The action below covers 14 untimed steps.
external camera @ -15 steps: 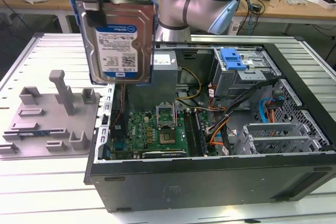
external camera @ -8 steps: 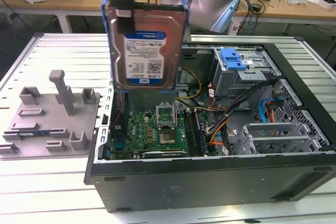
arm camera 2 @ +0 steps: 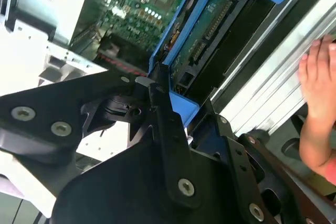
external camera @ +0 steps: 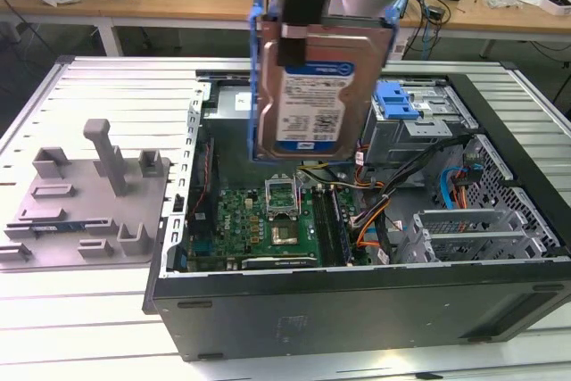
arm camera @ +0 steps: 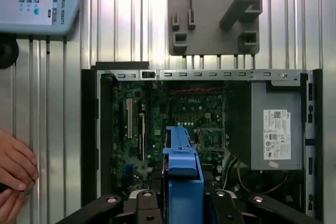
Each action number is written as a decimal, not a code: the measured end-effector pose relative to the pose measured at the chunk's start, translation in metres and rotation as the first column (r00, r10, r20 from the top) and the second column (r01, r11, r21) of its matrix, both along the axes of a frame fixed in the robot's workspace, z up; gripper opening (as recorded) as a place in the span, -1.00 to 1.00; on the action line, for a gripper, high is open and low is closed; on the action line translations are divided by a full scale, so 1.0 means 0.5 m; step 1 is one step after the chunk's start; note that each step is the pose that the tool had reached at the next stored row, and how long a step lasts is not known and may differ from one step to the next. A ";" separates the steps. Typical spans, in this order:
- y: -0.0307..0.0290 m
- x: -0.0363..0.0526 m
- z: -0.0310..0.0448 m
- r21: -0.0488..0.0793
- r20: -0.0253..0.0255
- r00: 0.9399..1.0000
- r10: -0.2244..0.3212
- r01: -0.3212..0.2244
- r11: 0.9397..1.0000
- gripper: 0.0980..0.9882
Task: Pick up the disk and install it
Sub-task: 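Pick up the disk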
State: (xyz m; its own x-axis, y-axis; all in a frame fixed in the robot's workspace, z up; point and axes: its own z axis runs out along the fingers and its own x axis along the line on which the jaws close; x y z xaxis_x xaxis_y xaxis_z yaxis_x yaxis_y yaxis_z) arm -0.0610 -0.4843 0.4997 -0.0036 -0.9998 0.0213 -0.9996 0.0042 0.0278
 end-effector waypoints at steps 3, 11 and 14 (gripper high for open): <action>-0.005 0.033 0.000 0.000 0.000 1.000 0.000 0.000 1.000 -0.39; -0.013 0.073 0.000 0.000 0.000 1.000 0.000 0.000 1.000 -0.39; -0.013 0.074 0.000 0.000 0.000 1.000 0.000 0.000 1.000 -0.39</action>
State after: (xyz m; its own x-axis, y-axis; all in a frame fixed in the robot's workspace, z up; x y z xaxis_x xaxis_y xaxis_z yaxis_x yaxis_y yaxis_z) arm -0.0242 -0.4908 0.4997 -0.0032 -0.9998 0.0213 -0.9996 0.0038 0.0278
